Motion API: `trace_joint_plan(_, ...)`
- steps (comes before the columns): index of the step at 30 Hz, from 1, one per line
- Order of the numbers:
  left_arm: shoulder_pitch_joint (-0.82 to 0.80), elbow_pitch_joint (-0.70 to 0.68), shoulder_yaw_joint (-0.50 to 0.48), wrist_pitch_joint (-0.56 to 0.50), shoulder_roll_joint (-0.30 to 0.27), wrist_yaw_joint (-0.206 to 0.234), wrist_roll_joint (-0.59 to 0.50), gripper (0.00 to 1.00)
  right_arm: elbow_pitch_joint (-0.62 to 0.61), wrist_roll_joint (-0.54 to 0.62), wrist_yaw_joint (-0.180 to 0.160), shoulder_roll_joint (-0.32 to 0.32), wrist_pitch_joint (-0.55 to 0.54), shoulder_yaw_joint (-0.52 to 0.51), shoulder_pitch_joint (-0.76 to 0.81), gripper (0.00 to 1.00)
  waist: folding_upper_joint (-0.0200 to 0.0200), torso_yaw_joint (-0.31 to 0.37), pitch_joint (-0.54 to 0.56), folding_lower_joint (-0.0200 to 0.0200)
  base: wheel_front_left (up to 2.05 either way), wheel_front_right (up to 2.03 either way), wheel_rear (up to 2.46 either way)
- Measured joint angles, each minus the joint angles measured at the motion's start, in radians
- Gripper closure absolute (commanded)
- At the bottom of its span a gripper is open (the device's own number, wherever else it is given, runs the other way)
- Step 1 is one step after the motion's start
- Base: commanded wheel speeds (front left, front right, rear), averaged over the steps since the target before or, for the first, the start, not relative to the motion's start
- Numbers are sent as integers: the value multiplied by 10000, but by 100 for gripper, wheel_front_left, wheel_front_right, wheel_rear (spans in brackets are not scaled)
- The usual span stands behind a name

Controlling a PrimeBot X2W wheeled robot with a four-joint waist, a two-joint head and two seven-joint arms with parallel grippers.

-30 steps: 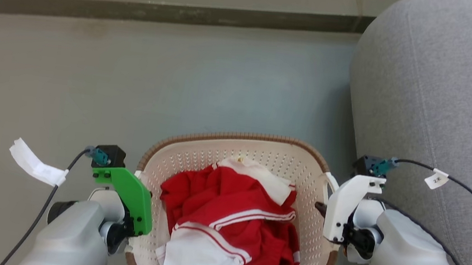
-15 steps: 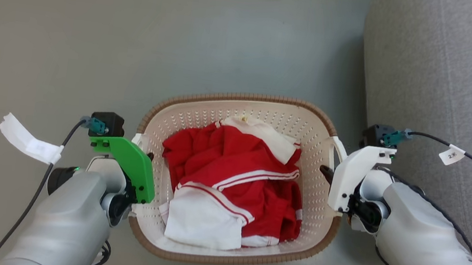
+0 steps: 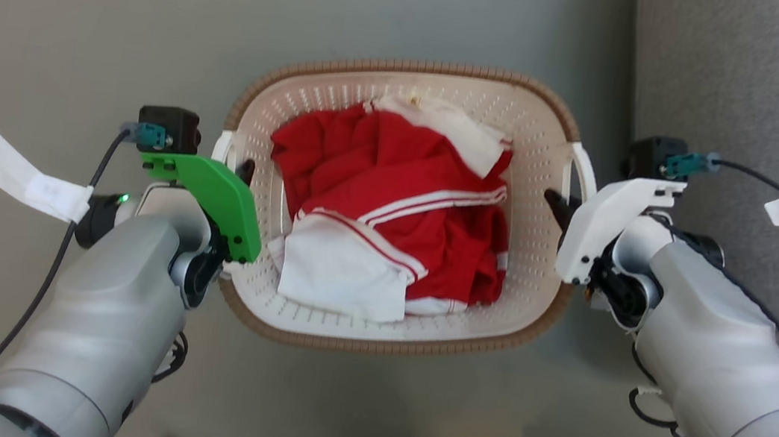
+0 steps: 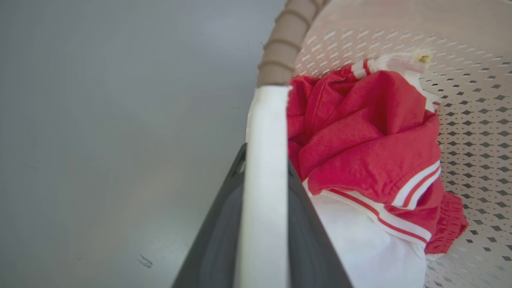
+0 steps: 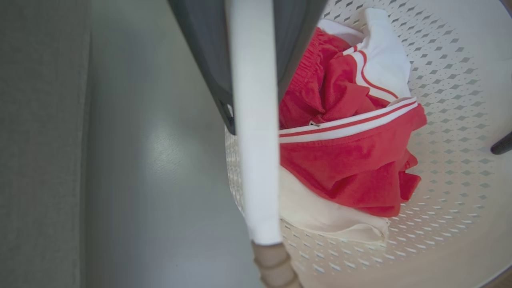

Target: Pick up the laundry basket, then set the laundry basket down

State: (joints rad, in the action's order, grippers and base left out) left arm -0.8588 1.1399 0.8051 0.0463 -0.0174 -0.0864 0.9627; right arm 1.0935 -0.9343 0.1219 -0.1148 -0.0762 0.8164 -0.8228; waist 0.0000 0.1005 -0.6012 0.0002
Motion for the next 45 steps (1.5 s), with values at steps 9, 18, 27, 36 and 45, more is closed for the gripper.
trace_joint_plan(9,-660,10,-54,738,2,109,-182,100,-134,-2,4,-79,940,-86,-522,100,0,-26,-1407,0,0,0,0)
trace_joint_plan(18,-841,159,-138,1241,0,163,-184,100,-265,-2,4,-46,1728,-73,-733,100,0,-63,-2451,-1,0,0,0)
trace_joint_plan(27,-1200,309,6,1540,2,163,-458,100,-326,-336,6,-23,2328,-79,-796,100,0,-96,-3097,-1,0,0,0)
trace_joint_plan(36,-1266,500,65,1659,0,163,-481,100,-314,-616,4,69,2516,-48,-773,100,0,-110,-3280,-1,0,0,0)
trace_joint_plan(45,-1284,554,134,1661,0,151,-481,76,-224,-709,4,102,2516,90,-774,79,0,-121,-3326,-1,0,0,0)
